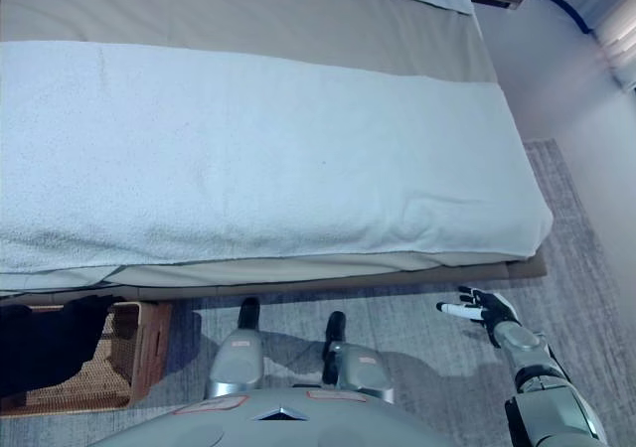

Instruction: Put the clothes on the bed into the basket.

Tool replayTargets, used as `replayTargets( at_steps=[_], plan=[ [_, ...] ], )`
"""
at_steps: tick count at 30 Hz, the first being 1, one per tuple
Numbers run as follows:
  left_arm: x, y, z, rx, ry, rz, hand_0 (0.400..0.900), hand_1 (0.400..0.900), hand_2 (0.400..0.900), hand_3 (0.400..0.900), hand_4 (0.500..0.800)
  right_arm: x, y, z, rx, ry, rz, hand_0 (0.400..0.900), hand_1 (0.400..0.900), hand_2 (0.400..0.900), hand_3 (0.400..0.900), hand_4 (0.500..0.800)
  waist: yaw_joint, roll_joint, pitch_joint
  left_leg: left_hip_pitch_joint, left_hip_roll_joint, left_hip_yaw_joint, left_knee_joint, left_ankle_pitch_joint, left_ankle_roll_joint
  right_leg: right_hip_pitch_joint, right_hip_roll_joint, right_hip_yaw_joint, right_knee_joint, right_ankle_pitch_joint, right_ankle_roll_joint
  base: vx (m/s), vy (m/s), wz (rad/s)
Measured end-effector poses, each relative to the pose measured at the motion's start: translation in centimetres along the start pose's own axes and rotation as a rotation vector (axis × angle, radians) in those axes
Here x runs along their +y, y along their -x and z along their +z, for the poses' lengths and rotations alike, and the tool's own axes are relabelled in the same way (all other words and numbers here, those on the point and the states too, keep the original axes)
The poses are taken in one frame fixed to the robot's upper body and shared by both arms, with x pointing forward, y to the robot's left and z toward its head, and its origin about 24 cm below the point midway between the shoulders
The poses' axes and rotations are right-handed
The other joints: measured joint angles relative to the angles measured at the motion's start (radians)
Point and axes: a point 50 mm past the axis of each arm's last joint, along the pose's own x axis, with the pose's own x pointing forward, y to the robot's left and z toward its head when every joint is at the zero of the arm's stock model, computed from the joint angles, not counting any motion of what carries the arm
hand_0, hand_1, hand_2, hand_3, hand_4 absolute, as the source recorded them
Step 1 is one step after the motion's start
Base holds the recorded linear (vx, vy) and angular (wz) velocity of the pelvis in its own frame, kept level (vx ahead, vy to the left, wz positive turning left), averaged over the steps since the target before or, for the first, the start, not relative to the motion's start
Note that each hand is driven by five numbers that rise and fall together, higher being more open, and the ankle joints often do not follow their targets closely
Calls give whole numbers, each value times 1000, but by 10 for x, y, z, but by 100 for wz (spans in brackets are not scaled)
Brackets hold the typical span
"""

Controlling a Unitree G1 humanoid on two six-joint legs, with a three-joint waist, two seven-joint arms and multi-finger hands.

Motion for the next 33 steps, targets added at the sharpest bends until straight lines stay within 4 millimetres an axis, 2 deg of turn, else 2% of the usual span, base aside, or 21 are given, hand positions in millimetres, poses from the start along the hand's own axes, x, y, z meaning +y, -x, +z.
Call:
replayTargets(
  at_steps=[3, 4, 24, 29, 31, 33],
  plan=[
    [0, 0, -6, 23, 18, -5, 400, 400, 400, 400, 500, 0, 0, -2, 10, -2, 0, 900, 900, 900, 900, 800, 0, -2, 1, -1, -4, 1, 3, 0, 0, 0, -4, 3, -1, 0, 1, 0, 0, 0],
    [0, 0, -7, 31, 30, -6, 900, 900, 900, 900, 800, 0, 0, -3, 11, -2, 0, 900, 900, 900, 900, 800, -1, -3, 1, -1, -4, 2, 3, 0, 0, 0, -5, 4, -2, 0, 1, 0, 0, 0],
    [-2, 1, 3, 17, 118, -11, 900, 900, 900, 900, 800, 0, 3, -14, 59, -12, 9, 900, 900, 900, 900, 800, -2, 9, 14, -3, -5, -2, 3, 0, 0, 5, -4, 1, -11, 0, 1, 0, -1, 1],
    [-10, 2, 26, -72, 163, -31, 900, 900, 900, 900, 800, 0, 3, -15, 61, -14, 11, 900, 900, 900, 900, 800, 0, 23, 25, 1, -7, -6, 2, 0, 0, 10, -5, -2, -7, 0, 1, 0, 5, 4],
    [-20, 5, 39, -133, 188, -56, 900, 900, 900, 900, 800, 0, 3, -14, 59, -15, 11, 900, 900, 900, 900, 800, 0, 32, 31, 5, -8, -8, 2, 0, 0, 16, -6, -5, -4, 0, 1, 17, 2, 7],
    [-40, 13, 59, -233, 216, -101, 900, 900, 900, 900, 800, -2, 4, -17, 60, -41, -4, 900, 900, 900, 900, 800, 4, 40, 36, 9, -11, -11, 1, 0, 0, 21, -9, -7, -1, 0, 1, 14, -1, 7]
  ],
)
